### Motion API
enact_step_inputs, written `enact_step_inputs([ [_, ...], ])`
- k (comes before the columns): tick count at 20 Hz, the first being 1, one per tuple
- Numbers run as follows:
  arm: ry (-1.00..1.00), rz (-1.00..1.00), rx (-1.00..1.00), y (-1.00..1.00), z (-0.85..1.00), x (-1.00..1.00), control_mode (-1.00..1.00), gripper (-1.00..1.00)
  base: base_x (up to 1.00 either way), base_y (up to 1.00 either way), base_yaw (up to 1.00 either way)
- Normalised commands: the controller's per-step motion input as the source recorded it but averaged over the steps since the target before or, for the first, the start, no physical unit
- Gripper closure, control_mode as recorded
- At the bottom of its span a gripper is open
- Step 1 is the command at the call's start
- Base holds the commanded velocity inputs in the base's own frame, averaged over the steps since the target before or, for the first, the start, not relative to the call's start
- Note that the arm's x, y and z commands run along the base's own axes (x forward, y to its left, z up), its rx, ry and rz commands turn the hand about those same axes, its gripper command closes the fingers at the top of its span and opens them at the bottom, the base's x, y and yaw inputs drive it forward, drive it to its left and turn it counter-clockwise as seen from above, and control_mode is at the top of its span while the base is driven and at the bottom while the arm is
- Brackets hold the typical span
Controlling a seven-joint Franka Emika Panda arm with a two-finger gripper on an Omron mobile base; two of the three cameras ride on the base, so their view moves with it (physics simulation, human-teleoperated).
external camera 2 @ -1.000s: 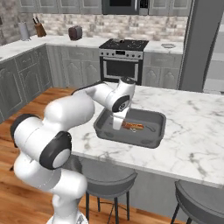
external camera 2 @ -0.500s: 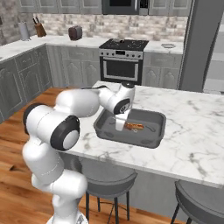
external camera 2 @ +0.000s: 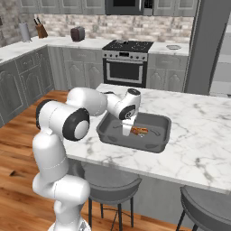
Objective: Place the cold items (orange and lemon wedge) from the fridge in one tupperware on the dining counter. Place the warm items (kebab skewer and hot dog) in the stove area in another tupperware.
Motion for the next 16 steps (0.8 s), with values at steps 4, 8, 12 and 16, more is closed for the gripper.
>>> enact_step_inputs([
  [4, 0.00, 0.00, 0.00, -0.07, -0.26, 0.49, -1.00, 1.00, 0.00, 0.00, 0.00],
  [8, 0.00, 0.00, 0.00, -0.05, -0.32, 0.36, -1.00, 1.00, 0.00, 0.00, 0.00],
  [12, 0.00, 0.00, 0.00, -0.04, -0.37, 0.28, -1.00, 1.00, 0.00, 0.00, 0.00],
  [16, 0.00, 0.00, 0.00, -0.05, -0.36, 0.24, -1.00, 1.00, 0.00, 0.00, 0.00],
])
